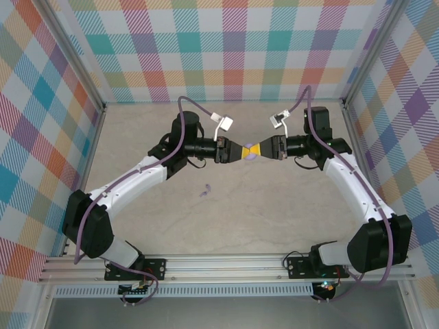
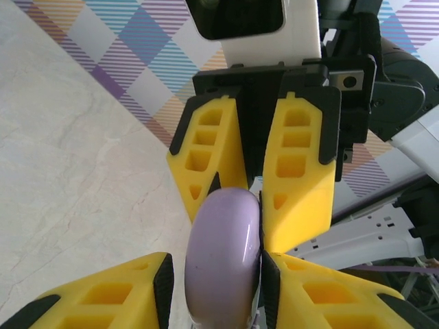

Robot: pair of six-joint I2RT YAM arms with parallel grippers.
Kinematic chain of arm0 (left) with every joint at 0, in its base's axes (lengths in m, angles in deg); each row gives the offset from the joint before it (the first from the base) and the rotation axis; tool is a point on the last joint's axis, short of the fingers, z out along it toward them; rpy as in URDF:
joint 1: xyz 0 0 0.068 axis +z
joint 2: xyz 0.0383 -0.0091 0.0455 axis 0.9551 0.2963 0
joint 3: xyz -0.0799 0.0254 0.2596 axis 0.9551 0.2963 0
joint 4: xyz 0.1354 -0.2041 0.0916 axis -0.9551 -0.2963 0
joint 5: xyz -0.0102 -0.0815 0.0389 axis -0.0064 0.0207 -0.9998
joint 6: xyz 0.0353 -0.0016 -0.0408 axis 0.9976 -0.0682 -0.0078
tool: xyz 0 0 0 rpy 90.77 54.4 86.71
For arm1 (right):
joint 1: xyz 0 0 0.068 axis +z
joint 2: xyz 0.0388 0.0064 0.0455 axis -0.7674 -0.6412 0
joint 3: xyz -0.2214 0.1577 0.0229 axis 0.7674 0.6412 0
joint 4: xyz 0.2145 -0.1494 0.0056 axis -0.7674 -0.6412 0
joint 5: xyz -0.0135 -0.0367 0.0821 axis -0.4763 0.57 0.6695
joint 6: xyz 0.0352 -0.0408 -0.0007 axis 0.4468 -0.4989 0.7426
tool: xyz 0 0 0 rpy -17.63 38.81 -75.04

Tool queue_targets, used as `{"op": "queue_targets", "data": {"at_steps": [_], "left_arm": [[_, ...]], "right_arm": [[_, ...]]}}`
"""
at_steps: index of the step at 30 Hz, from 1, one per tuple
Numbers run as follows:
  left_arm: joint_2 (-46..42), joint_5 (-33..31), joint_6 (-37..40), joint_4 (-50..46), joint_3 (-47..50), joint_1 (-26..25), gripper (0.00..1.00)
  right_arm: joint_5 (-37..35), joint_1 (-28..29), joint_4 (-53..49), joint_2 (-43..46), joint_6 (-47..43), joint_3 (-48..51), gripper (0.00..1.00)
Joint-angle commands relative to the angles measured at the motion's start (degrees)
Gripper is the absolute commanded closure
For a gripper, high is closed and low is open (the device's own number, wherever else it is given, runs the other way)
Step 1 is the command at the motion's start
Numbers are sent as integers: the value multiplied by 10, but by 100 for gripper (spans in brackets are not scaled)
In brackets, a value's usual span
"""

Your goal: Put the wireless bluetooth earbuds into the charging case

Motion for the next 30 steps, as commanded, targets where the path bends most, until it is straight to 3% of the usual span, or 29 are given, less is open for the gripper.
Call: {"op": "queue_targets", "data": {"at_steps": [1, 18, 25, 30], "left_arm": [[-19, 46, 11, -6, -20, -5, 60], [-18, 43, 14, -7, -26, -6, 61], [-19, 48, 15, -6, -23, -7, 79], [-24, 23, 38, -34, -23, -7, 86]], "right_arm": [[27, 2, 1, 15, -5, -23, 82], [33, 21, -55, 2, -51, -37, 82], [33, 23, -64, 0, -58, -38, 79], [-22, 27, -88, 5, -59, -48, 64]]}}
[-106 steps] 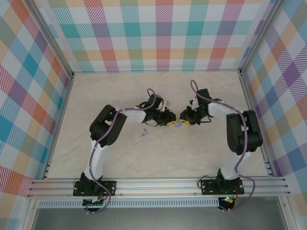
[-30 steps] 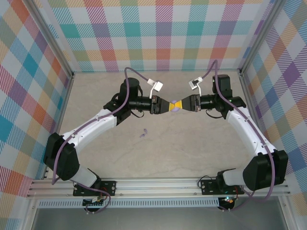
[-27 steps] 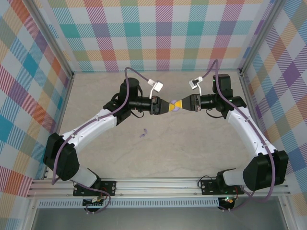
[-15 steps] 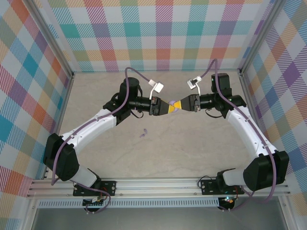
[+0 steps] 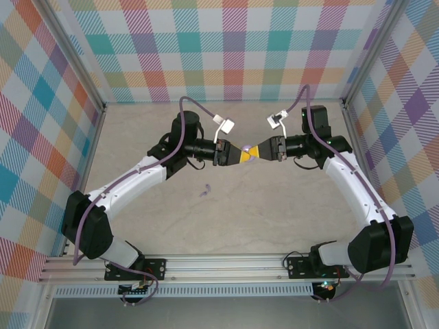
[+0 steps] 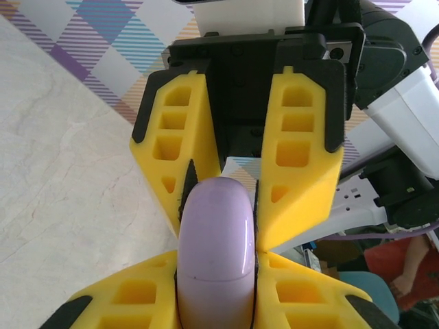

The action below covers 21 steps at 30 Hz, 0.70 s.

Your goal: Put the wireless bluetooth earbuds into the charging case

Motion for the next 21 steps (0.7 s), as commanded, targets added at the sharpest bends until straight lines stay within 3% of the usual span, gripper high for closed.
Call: {"op": "queue_targets", "data": {"at_steps": [1, 4, 8, 10, 13, 21], "left_arm": [[-21, -42, 35, -29, -19, -4, 88], [-29, -102, 66, -49, -12, -4, 89], [-55, -151, 103, 38, 47, -7, 88], [-73, -139, 161, 82, 78, -14, 85], [-92, -156, 237, 66, 86, -30, 84], [-111, -150, 290, 68, 91, -38, 84]], "right_arm": [[-40, 8, -34, 9, -13, -24, 61], [-96, 9, -46, 27, -8, -32, 58], [-155, 13, -73, 40, -11, -48, 52], [-162, 16, -84, 42, -12, -54, 51], [-164, 26, -89, 45, -12, -57, 50], [-228, 66, -138, 29, -37, -93, 48]]}}
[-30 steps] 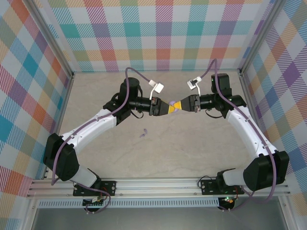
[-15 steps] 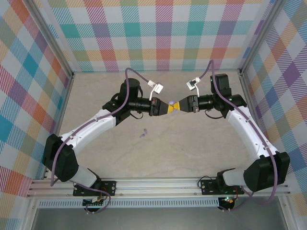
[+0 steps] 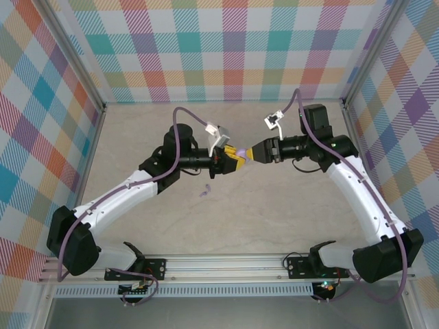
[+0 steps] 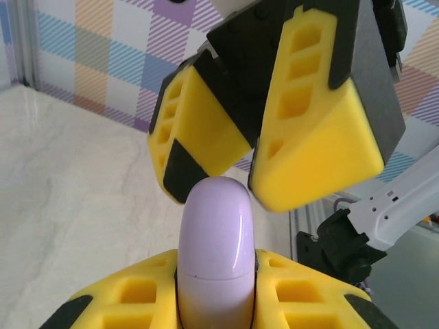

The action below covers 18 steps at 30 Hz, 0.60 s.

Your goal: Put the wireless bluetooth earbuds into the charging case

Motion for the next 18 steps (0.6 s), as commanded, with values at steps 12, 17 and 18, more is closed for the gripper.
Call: {"op": "queue_targets", "data": {"at_steps": [12, 17, 18], "left_arm": [[-30, 1, 46, 38, 7, -11, 85], [-31, 12, 51, 33, 8, -12, 85], [-32, 13, 52, 32, 9, -12, 85]], "right_arm": [[-76, 20, -30, -6, -19, -34, 47], [-150, 20, -7, 9, 15, -30, 46], [-164, 19, -2, 14, 18, -29, 46]]}}
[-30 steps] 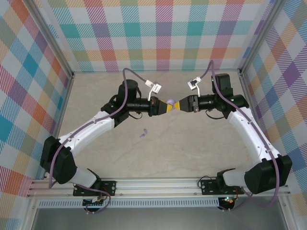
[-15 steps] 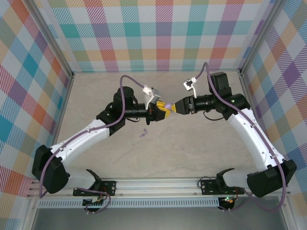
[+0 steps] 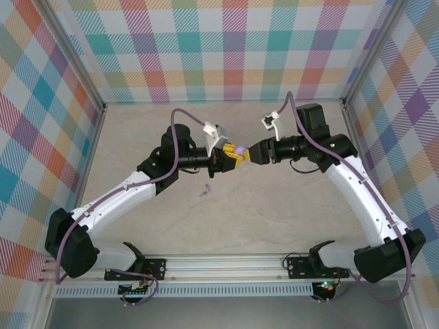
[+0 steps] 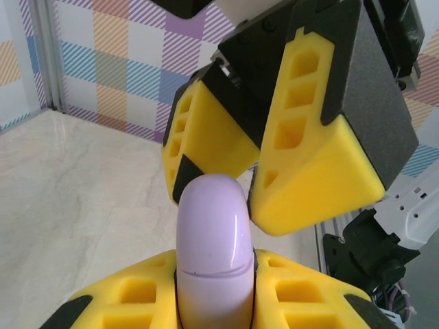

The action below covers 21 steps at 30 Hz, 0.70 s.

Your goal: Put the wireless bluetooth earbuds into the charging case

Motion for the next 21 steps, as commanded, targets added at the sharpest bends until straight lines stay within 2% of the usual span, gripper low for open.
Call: {"op": "queue_targets", "data": {"at_steps": [1, 4, 12, 18, 21], "left_arm": [[-22, 38, 15, 23, 4, -13, 85], [-23, 42, 15, 23, 6, -13, 85], [-28, 22, 2, 22, 13, -13, 85], [-58, 15, -13, 43, 36, -6, 85], [-88, 10, -17, 38, 44, 3, 85]], "right_arm": [[-89, -2, 19, 13, 24, -10, 46], [-113, -3, 20, 17, 31, -12, 46], [-121, -3, 27, 32, 37, -12, 45], [-267, -5, 22, 44, 78, 8, 43], [-292, -5, -9, 11, 80, 6, 43]]}}
